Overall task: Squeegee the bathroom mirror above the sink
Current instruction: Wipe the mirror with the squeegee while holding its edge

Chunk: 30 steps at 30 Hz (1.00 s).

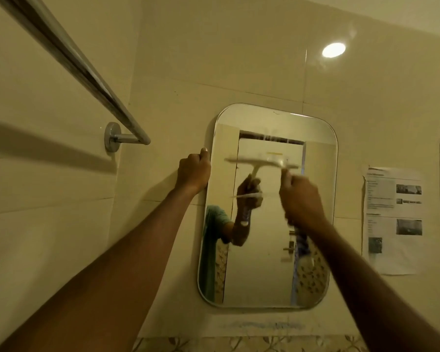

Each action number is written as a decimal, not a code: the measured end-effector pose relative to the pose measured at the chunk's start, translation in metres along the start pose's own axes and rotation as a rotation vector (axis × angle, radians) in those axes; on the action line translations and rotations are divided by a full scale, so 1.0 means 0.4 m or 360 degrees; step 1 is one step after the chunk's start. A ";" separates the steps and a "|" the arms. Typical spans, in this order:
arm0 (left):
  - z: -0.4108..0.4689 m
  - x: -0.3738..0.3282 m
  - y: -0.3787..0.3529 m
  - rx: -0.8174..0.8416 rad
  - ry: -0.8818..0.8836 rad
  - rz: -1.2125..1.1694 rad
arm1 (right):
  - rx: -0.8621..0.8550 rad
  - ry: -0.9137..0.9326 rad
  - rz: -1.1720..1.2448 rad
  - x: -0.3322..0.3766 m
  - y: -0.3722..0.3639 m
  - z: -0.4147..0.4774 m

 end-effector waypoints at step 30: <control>0.008 0.011 -0.003 0.0053 -0.0037 0.0061 | -0.0050 -0.0091 -0.0052 -0.026 0.018 0.090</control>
Point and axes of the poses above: each hand's wrist, its own z-axis towards the middle knuckle, its own y-axis out of the back of the hand, x = y × z, the point moved 1 cm from there along z, towards the middle knuckle, and after that the axes turned 2 degrees about x, right-handed, at the moved point
